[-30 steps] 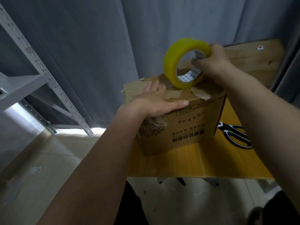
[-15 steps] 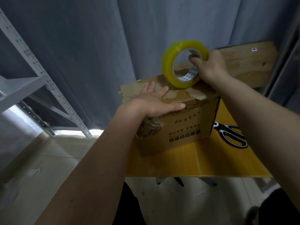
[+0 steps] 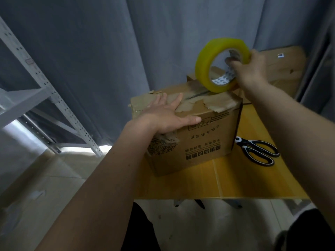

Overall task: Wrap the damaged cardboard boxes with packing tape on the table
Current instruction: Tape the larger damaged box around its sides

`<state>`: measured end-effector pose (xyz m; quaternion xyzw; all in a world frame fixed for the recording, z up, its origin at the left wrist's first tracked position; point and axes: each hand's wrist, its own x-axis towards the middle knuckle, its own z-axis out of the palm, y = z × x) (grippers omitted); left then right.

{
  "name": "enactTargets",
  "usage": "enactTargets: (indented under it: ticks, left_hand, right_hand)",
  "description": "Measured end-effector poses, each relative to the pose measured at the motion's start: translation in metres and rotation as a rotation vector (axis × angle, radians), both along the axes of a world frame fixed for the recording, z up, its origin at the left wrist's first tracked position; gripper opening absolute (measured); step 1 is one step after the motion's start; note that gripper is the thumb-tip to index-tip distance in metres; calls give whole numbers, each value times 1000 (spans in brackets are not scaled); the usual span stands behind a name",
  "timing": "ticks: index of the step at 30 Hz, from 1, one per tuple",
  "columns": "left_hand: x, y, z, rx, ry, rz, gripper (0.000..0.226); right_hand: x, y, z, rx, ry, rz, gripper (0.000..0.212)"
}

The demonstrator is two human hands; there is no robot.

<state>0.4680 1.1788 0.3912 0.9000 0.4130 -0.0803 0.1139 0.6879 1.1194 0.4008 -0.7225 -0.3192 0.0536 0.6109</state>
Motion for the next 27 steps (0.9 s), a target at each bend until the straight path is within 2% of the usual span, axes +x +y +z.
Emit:
enactTargets:
  ticks: [4,14,21,24,27]
  left_hand:
    - [-1,-1,-1,13,-6,-4,118]
    - [-25,17,5,8,-22,-70,105]
    - [8,-3,6,38,12,-37,136]
    - [19,-2,7,26,-31,-56,132]
    - [27,3,6,40,-34,-15,118]
  right_hand:
    - [-3,3,-7,3,231,65,48]
    - [-14,-2,-11,-4,-4,72,26]
    - [-18,3,-16,-7,48,42,39]
    - [-16,4,-16,-16,-28,8,46]
    - [-15,7,-12,-37,-57,1,49]
